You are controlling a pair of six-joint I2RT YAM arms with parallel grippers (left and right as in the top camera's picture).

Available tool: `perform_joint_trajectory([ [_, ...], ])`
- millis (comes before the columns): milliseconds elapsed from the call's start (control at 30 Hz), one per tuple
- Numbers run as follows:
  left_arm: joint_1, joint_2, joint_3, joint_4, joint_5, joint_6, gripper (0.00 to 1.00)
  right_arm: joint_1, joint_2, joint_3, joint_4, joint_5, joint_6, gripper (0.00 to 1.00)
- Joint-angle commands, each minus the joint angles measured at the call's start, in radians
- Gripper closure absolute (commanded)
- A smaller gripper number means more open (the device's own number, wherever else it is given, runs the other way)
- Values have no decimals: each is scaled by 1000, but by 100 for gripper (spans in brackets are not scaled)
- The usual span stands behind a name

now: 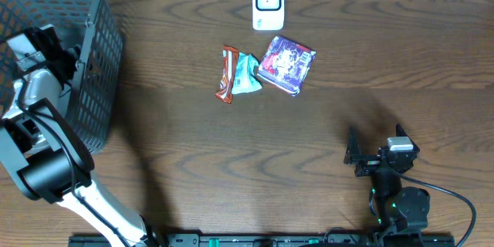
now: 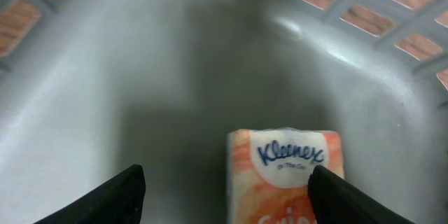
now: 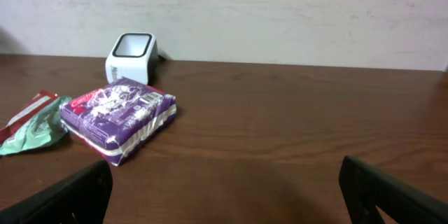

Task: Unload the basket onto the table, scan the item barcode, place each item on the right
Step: 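Reach the left gripper into the basket and grasp the orange Kleenex pack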

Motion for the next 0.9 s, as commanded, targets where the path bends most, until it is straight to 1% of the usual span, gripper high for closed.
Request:
perform_joint_trajectory([
  [0,-9,27,-1,3,4,40,25,-2,-2,-2,-4,-1,-11,1],
  [200,-10,60,-3,1,4,72,26,-2,-2,-2,-4,-1,-11,1],
  [233,-10,64,-3,-2,4,72,29,-2,-2,-2,-4,-1,-11,1],
  [300,-10,69,-3,-10,4,72,32,-2,-2,-2,-4,-1,-11,1],
  [367,-10,69,-3,-25,4,72,39,-2,-2,-2,-4,-1,-11,1],
  [433,-10,69,-3,-39,4,72,41,-2,-2,-2,-4,-1,-11,1],
  [467,-10,69,-3,-50,4,72,47,-2,-2,-2,-4,-1,-11,1],
  [567,-10,69,-5,-83,4,72,62,-2,-2,-2,-4,-1,-11,1],
  [600,-10,69,-5,-98,5,72,66,-2,-2,-2,-4,-1,-11,1],
  [700,-10,69,-5,-151,12,68,67,-2,-2,-2,-4,-1,-11,1],
  [733,-10,69,-5,-172,16,68,65,-2,-2,-2,-4,-1,-11,1],
  [767,-10,69,-5,-193,16,68,49,-2,-2,-2,-4,-1,-11,1],
  [800,-10,69,-6,-212,16,68,30,-2,-2,-2,-4,-1,-11,1],
  [833,-10,69,-9,-230,16,68,21,-2,-2,-2,-4,-1,-11,1],
  [867,-10,69,-11,-243,16,68,15,-2,-2,-2,-4,-1,-11,1],
])
